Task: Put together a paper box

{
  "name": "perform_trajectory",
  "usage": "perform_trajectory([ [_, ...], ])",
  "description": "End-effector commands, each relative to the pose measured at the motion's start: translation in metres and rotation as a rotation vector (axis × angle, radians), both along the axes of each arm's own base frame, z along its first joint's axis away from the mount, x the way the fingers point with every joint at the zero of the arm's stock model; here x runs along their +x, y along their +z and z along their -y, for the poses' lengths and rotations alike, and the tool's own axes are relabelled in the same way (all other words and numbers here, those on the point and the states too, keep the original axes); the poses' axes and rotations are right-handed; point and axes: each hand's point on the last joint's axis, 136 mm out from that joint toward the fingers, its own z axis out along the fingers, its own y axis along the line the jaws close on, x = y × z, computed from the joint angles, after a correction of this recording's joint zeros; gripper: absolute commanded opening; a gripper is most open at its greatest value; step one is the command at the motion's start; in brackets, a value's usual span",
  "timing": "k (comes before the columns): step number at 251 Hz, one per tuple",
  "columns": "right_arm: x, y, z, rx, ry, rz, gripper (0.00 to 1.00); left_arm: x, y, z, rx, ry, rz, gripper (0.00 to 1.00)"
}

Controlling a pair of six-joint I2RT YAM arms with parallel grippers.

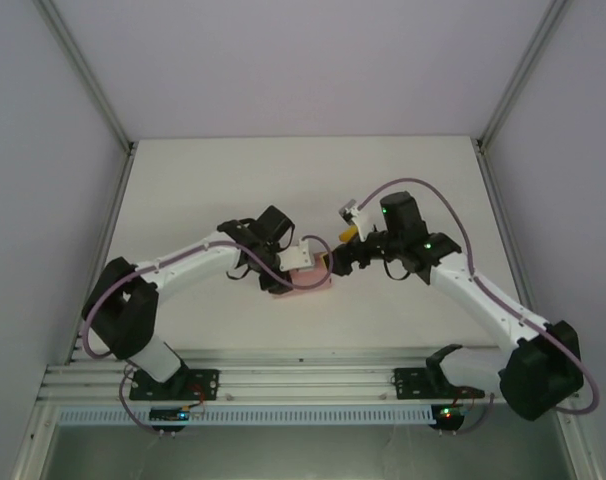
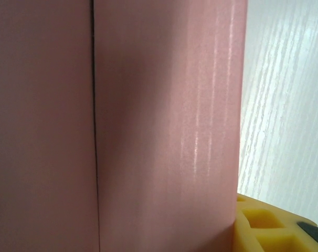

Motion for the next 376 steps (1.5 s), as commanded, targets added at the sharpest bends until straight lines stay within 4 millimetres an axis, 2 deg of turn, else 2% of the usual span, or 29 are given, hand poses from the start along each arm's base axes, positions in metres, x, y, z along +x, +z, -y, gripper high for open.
perform_trajectory([
  [1, 0.006, -0.012, 0.004, -0.101, 0.023, 0.023, 0.88, -0.005, -0.005, -0.004, 0.048, -0.021, -0.041, 0.41],
  [45, 0.007, -0.035, 0.003, -0.165, 0.064, -0.015, 0.85, -0.008, -0.007, -0.001, 0.041, -0.037, -0.061, 0.41],
  [104, 0.020, -0.043, -0.002, -0.171, 0.060, -0.016, 0.62, -0.009, -0.003, 0.001, 0.025, -0.044, -0.057, 0.41],
  [123, 0.020, -0.050, -0.001, -0.193, 0.059, -0.049, 0.60, -0.009, -0.003, 0.001, 0.024, -0.043, -0.058, 0.41],
  [142, 0.020, -0.054, -0.001, -0.205, 0.062, -0.071, 0.46, -0.009, -0.005, 0.002, 0.027, -0.044, -0.058, 0.41],
  [160, 0.020, -0.055, -0.002, -0.208, 0.059, -0.088, 0.24, -0.006, -0.005, 0.002, 0.031, -0.037, -0.054, 0.41],
  [176, 0.019, -0.053, -0.002, -0.205, 0.048, -0.111, 0.15, -0.005, -0.005, 0.003, 0.030, -0.034, -0.050, 0.41],
  [189, 0.018, -0.051, -0.002, -0.204, 0.026, -0.142, 0.11, -0.004, -0.005, 0.003, 0.030, -0.029, -0.047, 0.41],
  [240, 0.008, -0.048, -0.001, -0.187, -0.108, -0.356, 0.06, 0.001, -0.003, 0.005, 0.027, -0.014, -0.033, 0.41],
  [257, -0.002, -0.048, -0.004, -0.148, -0.136, -0.476, 0.05, 0.003, -0.003, 0.006, 0.031, -0.009, -0.028, 0.41],
  [299, -0.008, -0.046, -0.016, -0.071, -0.189, -0.649, 0.02, 0.007, -0.004, 0.008, 0.034, 0.002, -0.022, 0.42],
  [341, -0.006, -0.039, -0.025, -0.003, -0.233, -0.744, 0.01, 0.008, -0.007, 0.008, 0.046, 0.011, -0.029, 0.42],
  [356, -0.001, -0.032, -0.032, 0.044, -0.224, -0.714, 0.02, 0.008, -0.007, 0.008, 0.046, 0.012, -0.030, 0.42],
  [376, -0.001, -0.038, -0.033, 0.029, -0.233, -0.687, 0.03, 0.008, -0.008, 0.009, 0.040, 0.011, -0.027, 0.42],
])
